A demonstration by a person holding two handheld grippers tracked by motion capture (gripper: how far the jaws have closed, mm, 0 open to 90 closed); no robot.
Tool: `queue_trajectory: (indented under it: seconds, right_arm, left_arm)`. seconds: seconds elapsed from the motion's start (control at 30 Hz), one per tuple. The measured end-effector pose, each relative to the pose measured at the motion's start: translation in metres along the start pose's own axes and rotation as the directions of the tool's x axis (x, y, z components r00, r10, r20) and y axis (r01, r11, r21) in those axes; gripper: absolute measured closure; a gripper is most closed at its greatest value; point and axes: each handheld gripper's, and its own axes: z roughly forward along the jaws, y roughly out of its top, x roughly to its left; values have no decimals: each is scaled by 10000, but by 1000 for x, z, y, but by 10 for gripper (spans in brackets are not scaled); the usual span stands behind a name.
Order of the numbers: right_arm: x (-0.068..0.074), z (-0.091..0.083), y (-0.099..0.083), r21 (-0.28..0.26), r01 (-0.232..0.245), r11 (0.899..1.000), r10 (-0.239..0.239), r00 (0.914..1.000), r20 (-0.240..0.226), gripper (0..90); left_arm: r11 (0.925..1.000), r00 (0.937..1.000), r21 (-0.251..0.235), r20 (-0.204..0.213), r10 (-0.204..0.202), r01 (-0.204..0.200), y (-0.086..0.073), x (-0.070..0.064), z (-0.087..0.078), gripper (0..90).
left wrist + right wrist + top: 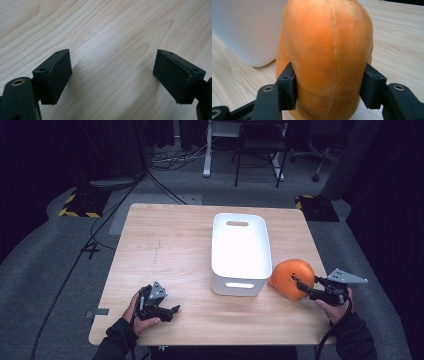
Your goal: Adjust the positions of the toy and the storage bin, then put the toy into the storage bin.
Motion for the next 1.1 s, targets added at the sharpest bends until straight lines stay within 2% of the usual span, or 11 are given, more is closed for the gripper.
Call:
queue_trajectory:
  seconds: [0.17,0.53,0.97,1.1]
  right_arm:
    - [1,-1,-1,-88,36,10000,-36,10000,56,433]
    - [7,-3,1,-201,506,9985,-503,9987,119,532]
    - [14,-6,3,-256,919,9954,-913,9956,212,560]
    - [16,-11,4,-349,985,9945,-975,9948,294,565]
  left_arm:
    - [10000,10000,-27,-23,-23,23,0,0,0,155]
    - [10000,10000,26,2,45,-45,1,1,1,143]
    - [10000,10000,20,-11,45,-45,1,1,1,143]
    - [10000,10000,22,19,43,-43,1,1,1,143]
